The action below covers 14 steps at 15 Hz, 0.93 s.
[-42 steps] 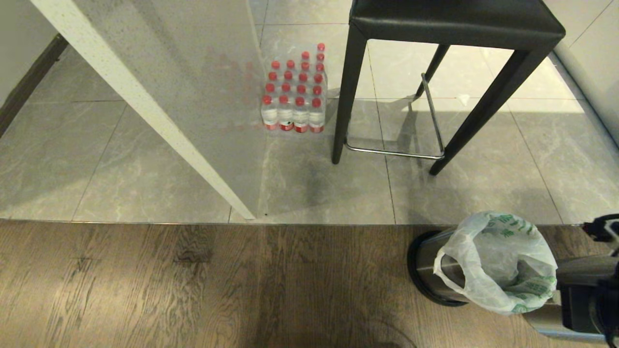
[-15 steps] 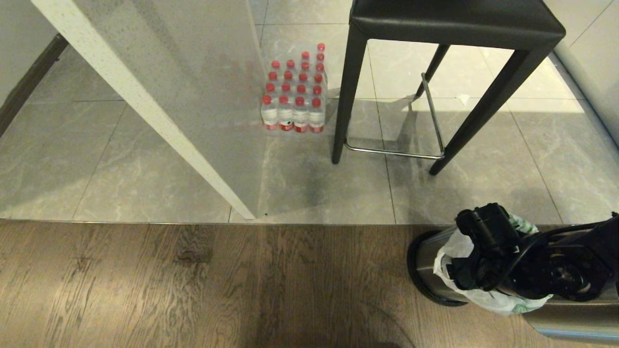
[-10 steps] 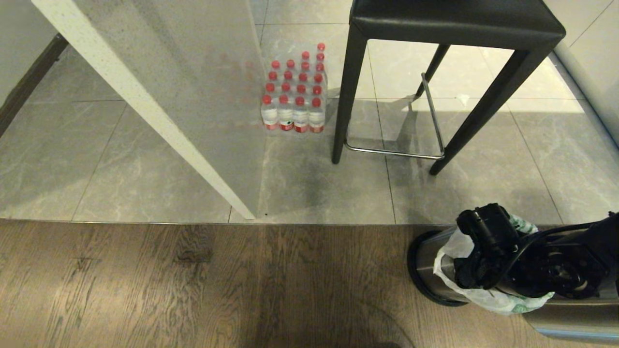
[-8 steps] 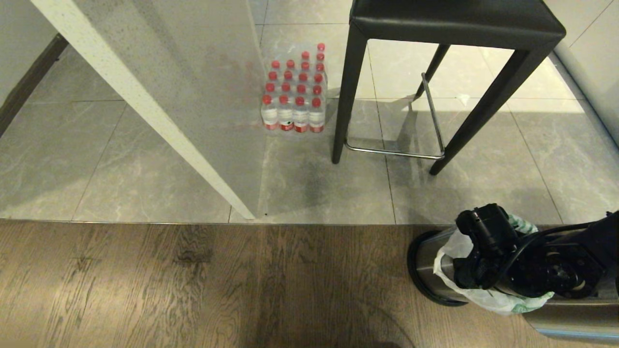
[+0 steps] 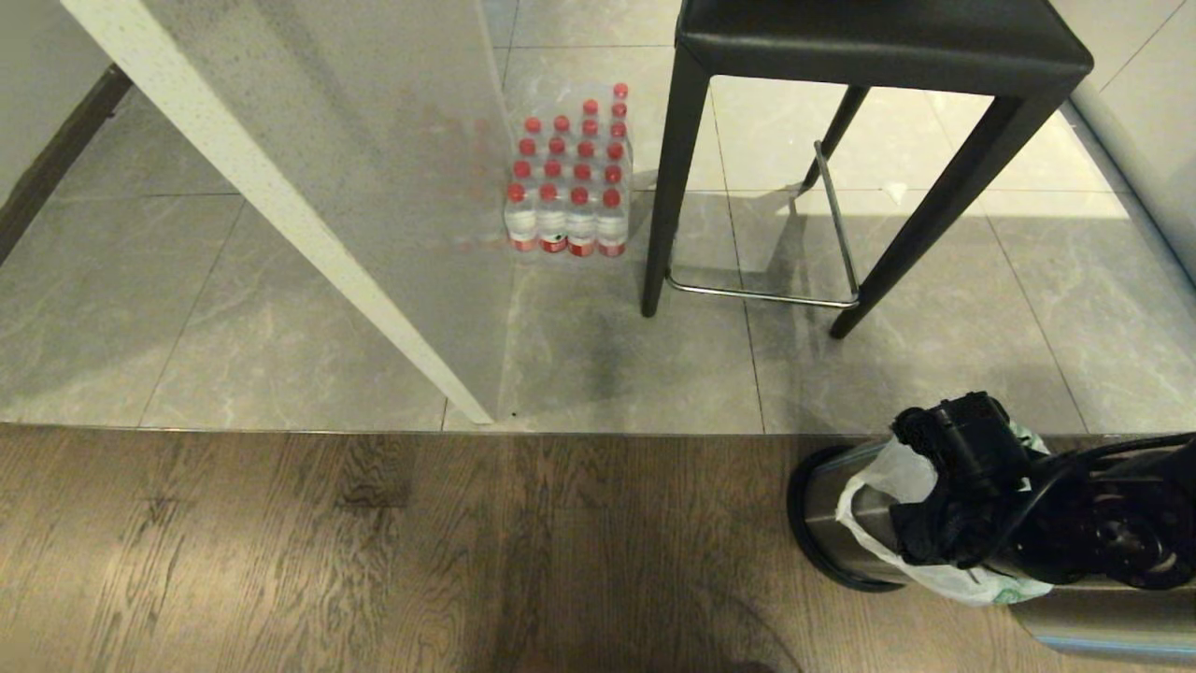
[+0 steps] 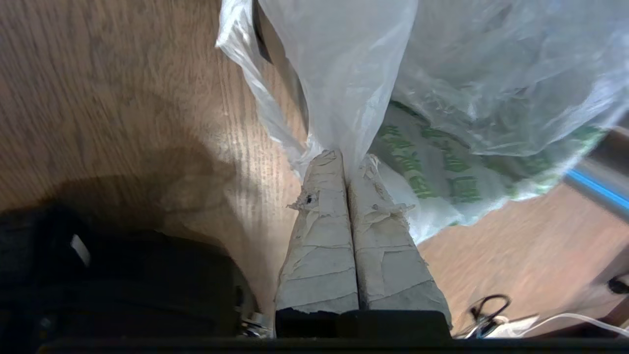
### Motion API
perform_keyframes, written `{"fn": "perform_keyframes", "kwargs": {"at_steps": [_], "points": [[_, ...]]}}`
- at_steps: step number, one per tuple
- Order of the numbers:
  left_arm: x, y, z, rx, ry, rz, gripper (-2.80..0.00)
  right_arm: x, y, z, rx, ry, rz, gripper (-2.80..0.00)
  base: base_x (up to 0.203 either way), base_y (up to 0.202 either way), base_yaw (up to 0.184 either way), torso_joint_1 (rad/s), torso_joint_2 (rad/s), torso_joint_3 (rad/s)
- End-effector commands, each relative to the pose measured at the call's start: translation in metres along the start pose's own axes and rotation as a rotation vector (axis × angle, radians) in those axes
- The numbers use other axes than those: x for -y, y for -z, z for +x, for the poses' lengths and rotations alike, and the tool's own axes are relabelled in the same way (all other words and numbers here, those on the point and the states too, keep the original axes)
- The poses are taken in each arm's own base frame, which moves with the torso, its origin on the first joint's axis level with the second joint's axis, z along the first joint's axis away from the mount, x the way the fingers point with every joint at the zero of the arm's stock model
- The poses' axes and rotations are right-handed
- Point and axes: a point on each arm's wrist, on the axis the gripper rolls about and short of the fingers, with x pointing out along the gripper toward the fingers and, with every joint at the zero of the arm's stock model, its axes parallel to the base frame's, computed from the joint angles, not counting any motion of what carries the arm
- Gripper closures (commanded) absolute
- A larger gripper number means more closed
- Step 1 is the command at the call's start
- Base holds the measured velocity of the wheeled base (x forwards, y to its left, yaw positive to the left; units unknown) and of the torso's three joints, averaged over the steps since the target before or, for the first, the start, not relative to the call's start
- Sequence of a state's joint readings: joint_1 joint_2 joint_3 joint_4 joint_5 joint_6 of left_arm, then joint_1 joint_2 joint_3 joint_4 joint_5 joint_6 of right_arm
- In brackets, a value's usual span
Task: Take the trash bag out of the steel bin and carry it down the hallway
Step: Pick up the trash bag
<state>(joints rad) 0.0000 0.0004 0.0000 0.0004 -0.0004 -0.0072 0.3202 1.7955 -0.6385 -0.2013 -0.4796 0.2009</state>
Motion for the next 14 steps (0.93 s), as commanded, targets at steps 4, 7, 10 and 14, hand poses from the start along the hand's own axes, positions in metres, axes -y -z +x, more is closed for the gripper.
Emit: {"fn": "perform_keyframes", "kwargs": {"at_steps": [4,7,10,14], "points": [[0.000,0.000,0.000,0.001,0.000,0.000,0.00,0.030,-0.009,-0.039,0.094,0.011,0.041,0.00,0.000,0.000,0.000,0.000,0.00,0.000],[0.000,0.000,0.000,0.001,0.000,0.000,0.00,0.053,-0.007,-0.055,0.102,0.075,0.075,0.00,0.000,0.000,0.000,0.000,0.00,0.000],[0.000,0.000,0.000,0.001,0.000,0.000,0.00,0.069,-0.004,-0.064,0.091,0.153,0.104,0.00,0.000,0.000,0.000,0.000,0.00,0.000],[0.000,0.000,0.000,0.001,0.000,0.000,0.00,0.050,0.000,-0.053,0.060,0.110,0.041,0.00,0.000,0.000,0.000,0.000,0.00,0.000]]}}
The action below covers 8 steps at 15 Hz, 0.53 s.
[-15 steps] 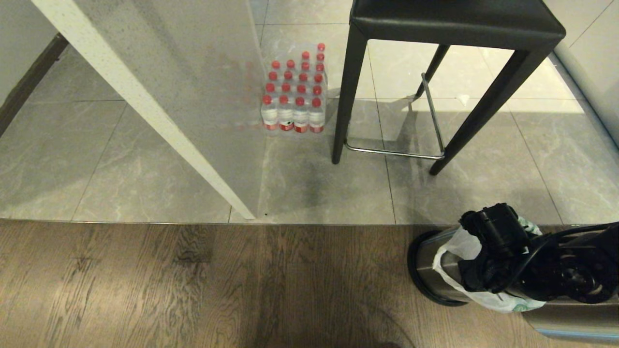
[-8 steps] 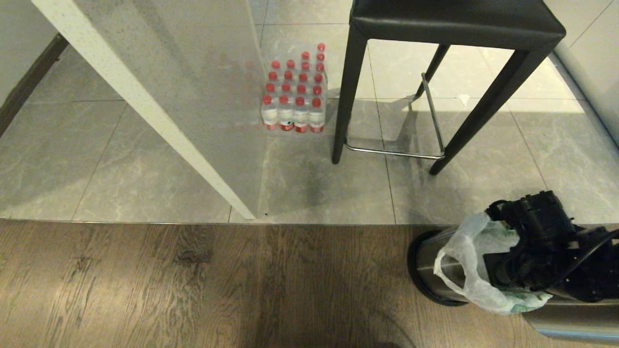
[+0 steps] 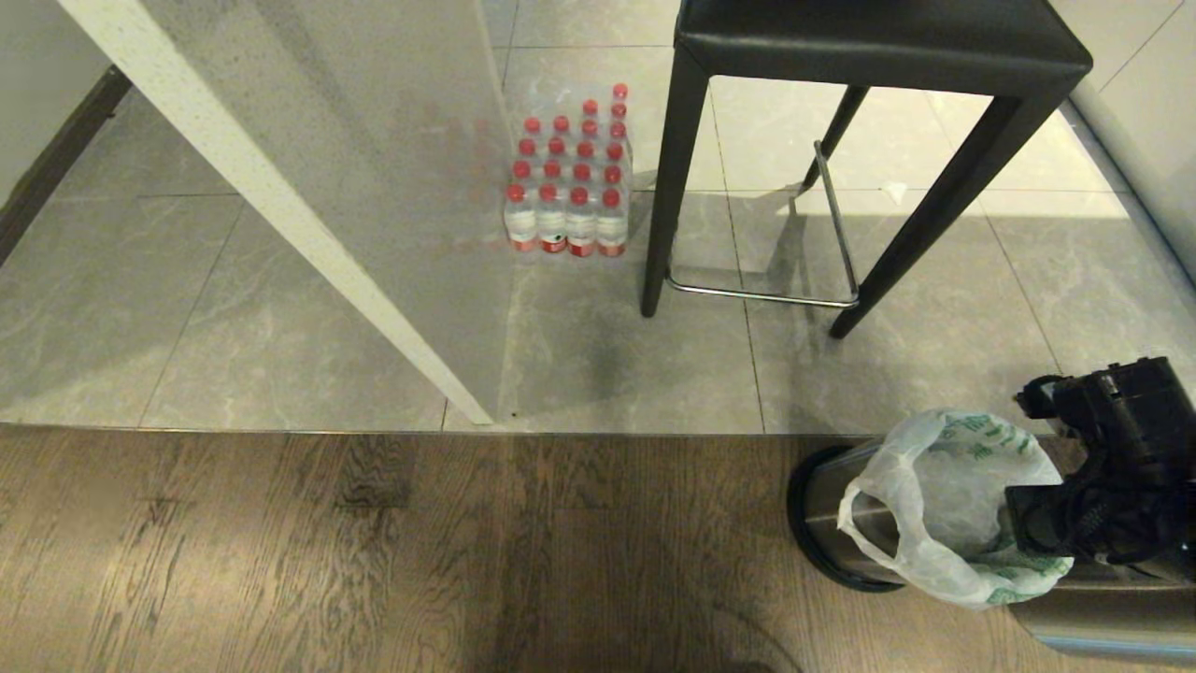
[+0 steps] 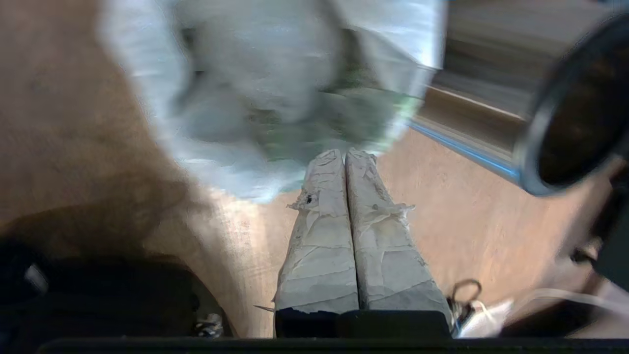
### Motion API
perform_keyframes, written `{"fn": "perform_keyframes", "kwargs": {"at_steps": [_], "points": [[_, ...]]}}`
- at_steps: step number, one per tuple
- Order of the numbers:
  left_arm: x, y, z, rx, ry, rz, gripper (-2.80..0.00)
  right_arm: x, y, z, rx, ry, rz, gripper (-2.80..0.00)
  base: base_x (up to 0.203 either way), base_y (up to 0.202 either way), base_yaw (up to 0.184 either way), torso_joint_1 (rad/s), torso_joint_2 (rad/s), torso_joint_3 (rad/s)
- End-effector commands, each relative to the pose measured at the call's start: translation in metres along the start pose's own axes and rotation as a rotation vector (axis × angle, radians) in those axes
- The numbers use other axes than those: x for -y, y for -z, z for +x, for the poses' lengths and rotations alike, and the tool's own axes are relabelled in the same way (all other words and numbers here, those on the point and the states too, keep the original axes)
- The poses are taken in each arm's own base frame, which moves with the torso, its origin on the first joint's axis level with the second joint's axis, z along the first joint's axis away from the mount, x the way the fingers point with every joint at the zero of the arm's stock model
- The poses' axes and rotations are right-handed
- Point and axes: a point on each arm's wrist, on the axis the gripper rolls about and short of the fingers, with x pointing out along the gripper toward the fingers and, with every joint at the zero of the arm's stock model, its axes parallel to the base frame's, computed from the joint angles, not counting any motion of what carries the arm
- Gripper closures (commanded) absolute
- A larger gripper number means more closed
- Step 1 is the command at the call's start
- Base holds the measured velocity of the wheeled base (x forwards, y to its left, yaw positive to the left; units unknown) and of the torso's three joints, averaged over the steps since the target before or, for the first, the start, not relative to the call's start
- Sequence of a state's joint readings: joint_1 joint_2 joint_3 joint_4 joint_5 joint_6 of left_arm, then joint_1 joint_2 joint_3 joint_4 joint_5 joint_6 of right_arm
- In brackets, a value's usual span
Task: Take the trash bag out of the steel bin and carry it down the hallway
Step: Pick up the trash bag
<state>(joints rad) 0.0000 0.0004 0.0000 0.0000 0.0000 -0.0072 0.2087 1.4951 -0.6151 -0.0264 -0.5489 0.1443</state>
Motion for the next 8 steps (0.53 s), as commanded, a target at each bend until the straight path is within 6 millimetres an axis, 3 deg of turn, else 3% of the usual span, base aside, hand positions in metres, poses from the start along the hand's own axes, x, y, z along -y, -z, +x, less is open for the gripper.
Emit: {"fn": "perform_keyframes", "kwargs": {"at_steps": [1,2,8], "points": [[0.000,0.000,0.000,0.000,0.000,0.000,0.00,-0.019,0.000,0.007,-0.011,-0.033,-0.048,0.00,0.000,0.000,0.000,0.000,0.00,0.000],[0.000,0.000,0.000,0.000,0.000,0.000,0.00,-0.027,-0.001,0.012,-0.009,-0.046,-0.063,-2.80,0.000,0.000,0.000,0.000,0.00,0.000],[0.000,0.000,0.000,0.000,0.000,0.000,0.00,-0.057,0.005,0.037,-0.054,-0.067,-0.129,-2.80,0.000,0.000,0.000,0.000,0.00,0.000]]}}
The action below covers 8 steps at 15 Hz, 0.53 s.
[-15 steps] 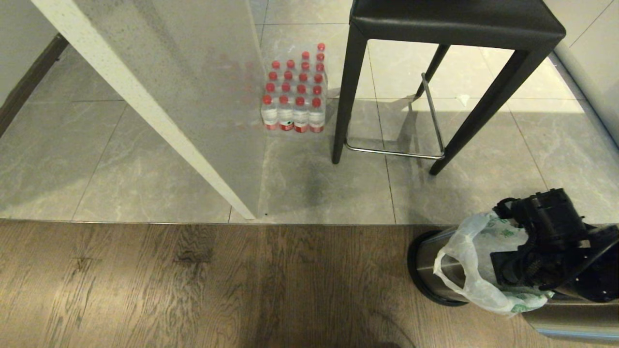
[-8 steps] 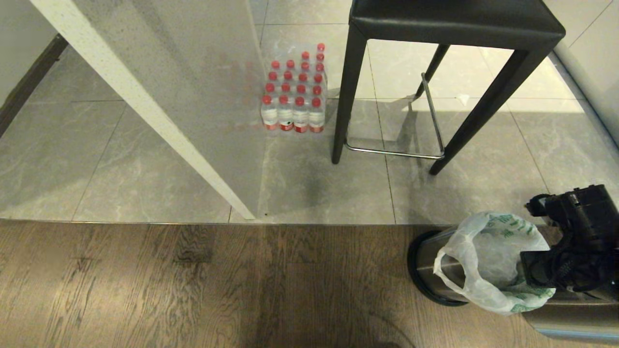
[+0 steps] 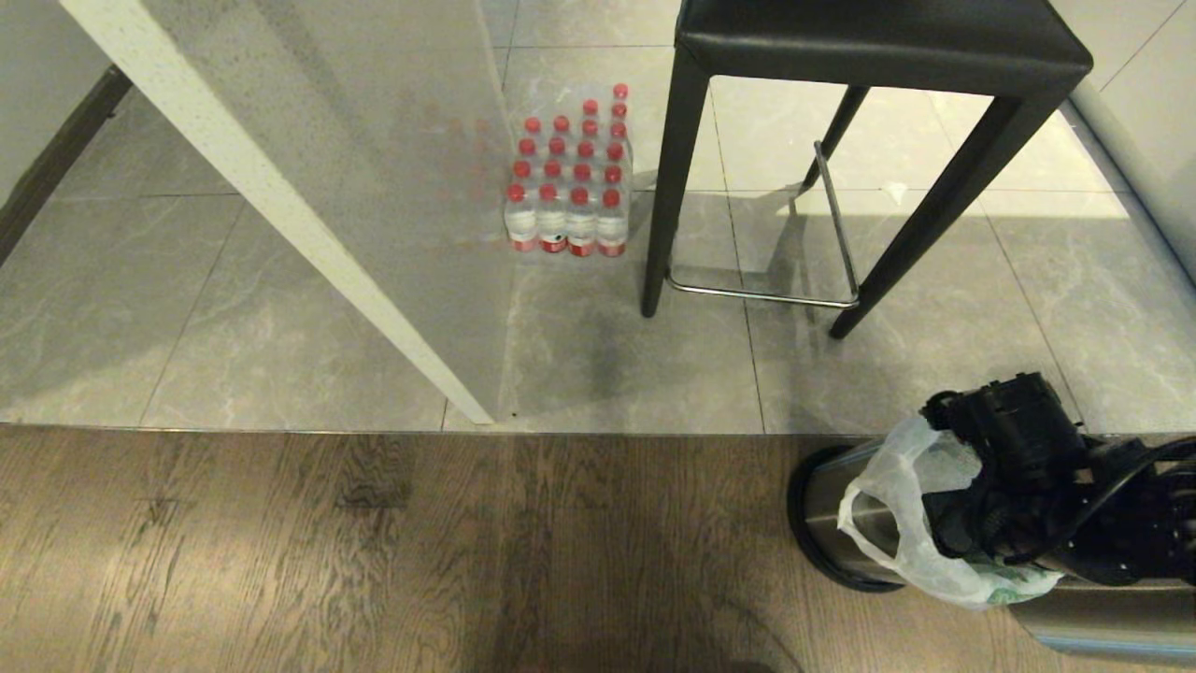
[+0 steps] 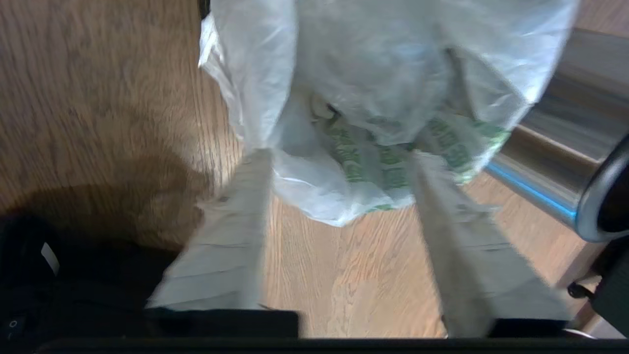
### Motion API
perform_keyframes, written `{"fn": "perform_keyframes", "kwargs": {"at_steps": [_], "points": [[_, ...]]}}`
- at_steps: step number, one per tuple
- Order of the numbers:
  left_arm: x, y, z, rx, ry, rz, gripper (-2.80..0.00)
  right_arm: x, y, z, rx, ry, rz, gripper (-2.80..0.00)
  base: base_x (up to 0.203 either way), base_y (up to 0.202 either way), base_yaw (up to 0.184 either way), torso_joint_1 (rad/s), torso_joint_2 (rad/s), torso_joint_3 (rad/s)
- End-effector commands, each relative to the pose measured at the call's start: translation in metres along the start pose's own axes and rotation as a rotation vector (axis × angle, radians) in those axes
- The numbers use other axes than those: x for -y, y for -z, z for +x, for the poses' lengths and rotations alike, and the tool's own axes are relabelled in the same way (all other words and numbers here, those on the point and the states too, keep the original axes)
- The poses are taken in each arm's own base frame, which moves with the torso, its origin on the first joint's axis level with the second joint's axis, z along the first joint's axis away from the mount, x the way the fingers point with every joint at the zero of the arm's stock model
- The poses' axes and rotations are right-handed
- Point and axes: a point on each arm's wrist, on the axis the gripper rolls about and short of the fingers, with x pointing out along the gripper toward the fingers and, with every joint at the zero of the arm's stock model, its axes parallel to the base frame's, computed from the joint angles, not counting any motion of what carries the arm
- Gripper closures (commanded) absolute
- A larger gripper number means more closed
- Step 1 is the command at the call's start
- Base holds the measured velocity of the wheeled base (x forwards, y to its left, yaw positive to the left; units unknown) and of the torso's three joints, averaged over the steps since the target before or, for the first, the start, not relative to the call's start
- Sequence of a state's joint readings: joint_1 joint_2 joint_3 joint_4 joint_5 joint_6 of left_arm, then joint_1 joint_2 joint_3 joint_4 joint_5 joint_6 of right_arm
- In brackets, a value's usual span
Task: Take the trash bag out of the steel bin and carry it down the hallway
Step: Pick up the trash bag
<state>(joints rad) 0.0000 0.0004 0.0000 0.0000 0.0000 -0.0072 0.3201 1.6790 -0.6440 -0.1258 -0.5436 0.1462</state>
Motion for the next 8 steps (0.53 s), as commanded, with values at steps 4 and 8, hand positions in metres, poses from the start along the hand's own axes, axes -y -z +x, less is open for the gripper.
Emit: {"fn": "perform_keyframes", "kwargs": {"at_steps": [4,8], "points": [[0.000,0.000,0.000,0.000,0.000,0.000,0.00,-0.021,0.007,0.033,-0.078,0.011,-0.026,-2.80,0.000,0.000,0.000,0.000,0.00,0.000],[0.000,0.000,0.000,0.000,0.000,0.000,0.00,-0.034,-0.005,0.050,-0.082,-0.003,0.063,-2.80,0.000,0.000,0.000,0.000,0.00,0.000]]}}
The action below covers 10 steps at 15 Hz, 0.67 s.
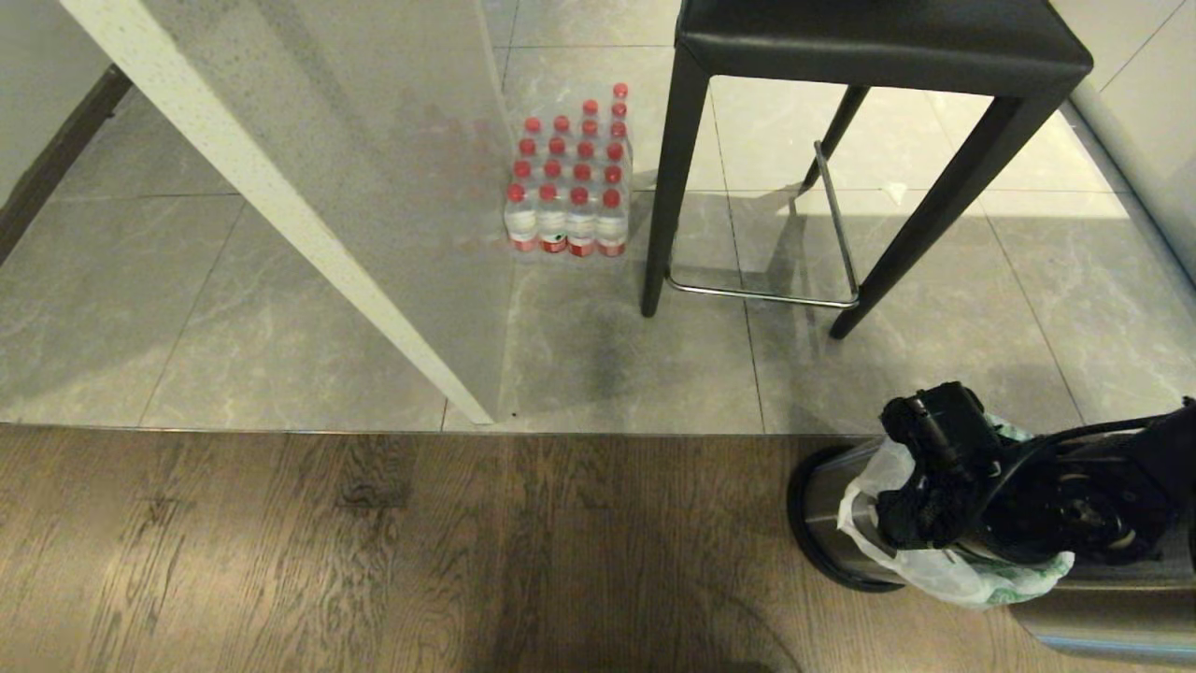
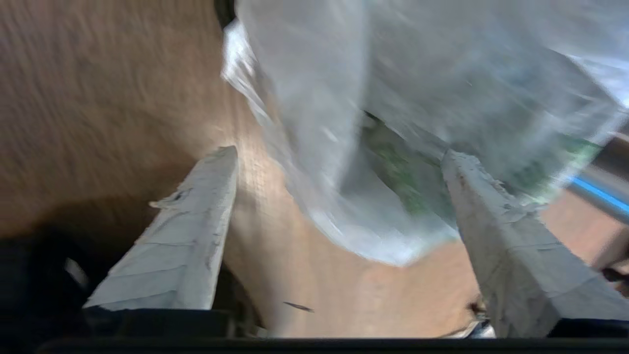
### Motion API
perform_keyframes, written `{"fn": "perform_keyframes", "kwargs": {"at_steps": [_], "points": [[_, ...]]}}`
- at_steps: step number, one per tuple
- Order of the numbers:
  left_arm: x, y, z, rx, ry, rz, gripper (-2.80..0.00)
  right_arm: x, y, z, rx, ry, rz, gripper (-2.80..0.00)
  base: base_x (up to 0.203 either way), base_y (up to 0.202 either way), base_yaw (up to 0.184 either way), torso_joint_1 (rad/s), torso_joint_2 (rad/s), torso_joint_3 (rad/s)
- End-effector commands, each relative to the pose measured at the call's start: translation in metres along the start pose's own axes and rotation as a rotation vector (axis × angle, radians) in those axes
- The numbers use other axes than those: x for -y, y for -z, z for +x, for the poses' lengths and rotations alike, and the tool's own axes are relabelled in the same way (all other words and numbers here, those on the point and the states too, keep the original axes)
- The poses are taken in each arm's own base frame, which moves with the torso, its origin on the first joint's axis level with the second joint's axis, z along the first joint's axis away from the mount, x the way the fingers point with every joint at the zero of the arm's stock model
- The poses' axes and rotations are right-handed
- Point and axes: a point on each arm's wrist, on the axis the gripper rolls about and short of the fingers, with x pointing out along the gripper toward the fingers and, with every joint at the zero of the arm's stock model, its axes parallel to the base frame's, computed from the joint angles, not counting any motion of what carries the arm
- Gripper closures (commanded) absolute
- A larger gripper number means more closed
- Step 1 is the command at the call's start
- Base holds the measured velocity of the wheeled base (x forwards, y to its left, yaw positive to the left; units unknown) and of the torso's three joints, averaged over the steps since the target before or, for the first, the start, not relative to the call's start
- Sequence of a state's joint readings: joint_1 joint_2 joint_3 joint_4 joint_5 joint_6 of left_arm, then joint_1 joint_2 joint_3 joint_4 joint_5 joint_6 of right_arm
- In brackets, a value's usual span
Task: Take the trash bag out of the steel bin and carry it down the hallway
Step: Pick up the trash bag
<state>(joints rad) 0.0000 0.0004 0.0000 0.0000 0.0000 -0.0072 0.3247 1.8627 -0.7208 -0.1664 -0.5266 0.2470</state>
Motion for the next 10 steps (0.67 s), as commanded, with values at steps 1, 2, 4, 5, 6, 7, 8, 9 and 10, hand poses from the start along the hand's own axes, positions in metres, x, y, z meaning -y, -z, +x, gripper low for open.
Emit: {"fn": "perform_keyframes", "kwargs": {"at_steps": [1,2,4,5,6,7,8,9,10], "points": [[0.0000,0.0000,0.0000,0.000,0.000,0.000,0.00,-0.0079,0.0011,0.0131,-0.029,0.002,0.004,-2.80,0.000,0.000,0.000,0.000,0.00,0.000],[0.0000,0.0000,0.0000,0.000,0.000,0.000,0.00,-0.0089,0.0019,0.0149,-0.034,-0.002,0.004,-2.80,0.000,0.000,0.000,0.000,0.00,0.000],[0.0000,0.0000,0.0000,0.000,0.000,0.000,0.00,-0.0122,0.0028,0.0209,-0.031,-0.003,0.006,-2.80,0.000,0.000,0.000,0.000,0.00,0.000],[0.0000,0.0000,0.0000,0.000,0.000,0.000,0.00,-0.0136,0.0020,0.0228,-0.023,-0.005,0.009,0.00,0.000,0.000,0.000,0.000,0.00,0.000],[0.0000,0.0000,0.0000,0.000,0.000,0.000,0.00,-0.0140,0.0010,0.0230,-0.016,-0.007,0.008,0.00,0.000,0.000,0.000,0.000,0.00,0.000],[0.0000,0.0000,0.0000,0.000,0.000,0.000,0.00,-0.0137,-0.0009,0.0217,-0.008,-0.011,0.007,0.00,0.000,0.000,0.000,0.000,0.00,0.000],[0.0000,0.0000,0.0000,0.000,0.000,0.000,0.00,-0.0132,-0.0010,0.0209,-0.009,-0.010,0.004,0.00,0.000,0.000,0.000,0.000,0.00,0.000],[0.0000,0.0000,0.0000,0.000,0.000,0.000,0.00,-0.0121,0.0002,0.0197,-0.010,-0.007,0.001,0.00,0.000,0.000,0.000,0.000,0.00,0.000],[0.0000,0.0000,0.0000,0.000,0.000,0.000,0.00,-0.0115,0.0005,0.0188,-0.006,-0.004,0.001,0.00,0.000,0.000,0.000,0.000,0.00,0.000]]}}
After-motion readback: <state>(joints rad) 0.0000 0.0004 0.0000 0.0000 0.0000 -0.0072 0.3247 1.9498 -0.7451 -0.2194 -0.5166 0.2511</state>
